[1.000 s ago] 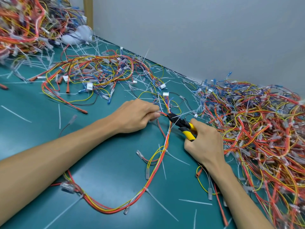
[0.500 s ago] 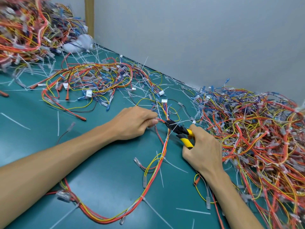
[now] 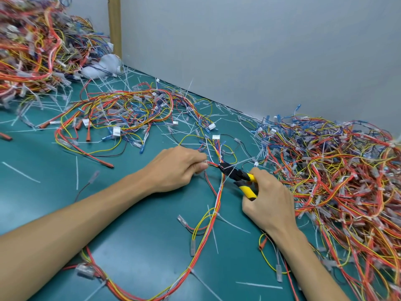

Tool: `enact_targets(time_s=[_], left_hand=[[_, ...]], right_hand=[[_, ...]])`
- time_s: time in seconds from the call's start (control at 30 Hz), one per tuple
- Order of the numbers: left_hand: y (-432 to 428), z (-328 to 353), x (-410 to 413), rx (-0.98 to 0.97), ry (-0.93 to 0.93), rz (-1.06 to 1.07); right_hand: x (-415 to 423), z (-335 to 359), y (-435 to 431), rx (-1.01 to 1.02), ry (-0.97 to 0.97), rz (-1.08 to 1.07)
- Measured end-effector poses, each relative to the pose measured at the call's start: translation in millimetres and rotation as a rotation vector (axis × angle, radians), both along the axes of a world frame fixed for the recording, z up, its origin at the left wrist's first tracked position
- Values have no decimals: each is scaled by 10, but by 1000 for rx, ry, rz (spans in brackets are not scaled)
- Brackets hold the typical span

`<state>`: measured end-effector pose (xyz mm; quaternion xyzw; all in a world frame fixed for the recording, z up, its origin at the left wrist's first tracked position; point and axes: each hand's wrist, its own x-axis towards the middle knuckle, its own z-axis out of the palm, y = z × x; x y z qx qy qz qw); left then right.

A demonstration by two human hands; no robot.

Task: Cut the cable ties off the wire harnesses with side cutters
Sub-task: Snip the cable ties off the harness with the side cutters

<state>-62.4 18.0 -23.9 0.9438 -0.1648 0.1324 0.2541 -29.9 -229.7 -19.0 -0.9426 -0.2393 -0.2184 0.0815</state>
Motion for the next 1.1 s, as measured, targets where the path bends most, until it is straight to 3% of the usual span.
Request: enact_targets(time_s=[0.5, 1.1], left_hand=[[23, -27, 32, -45, -7, -1], [25, -25, 30, -64, 5, -2]], right_hand=[[-20, -8, -1, 141, -71, 9], [-9, -30, -17, 123, -119, 18]])
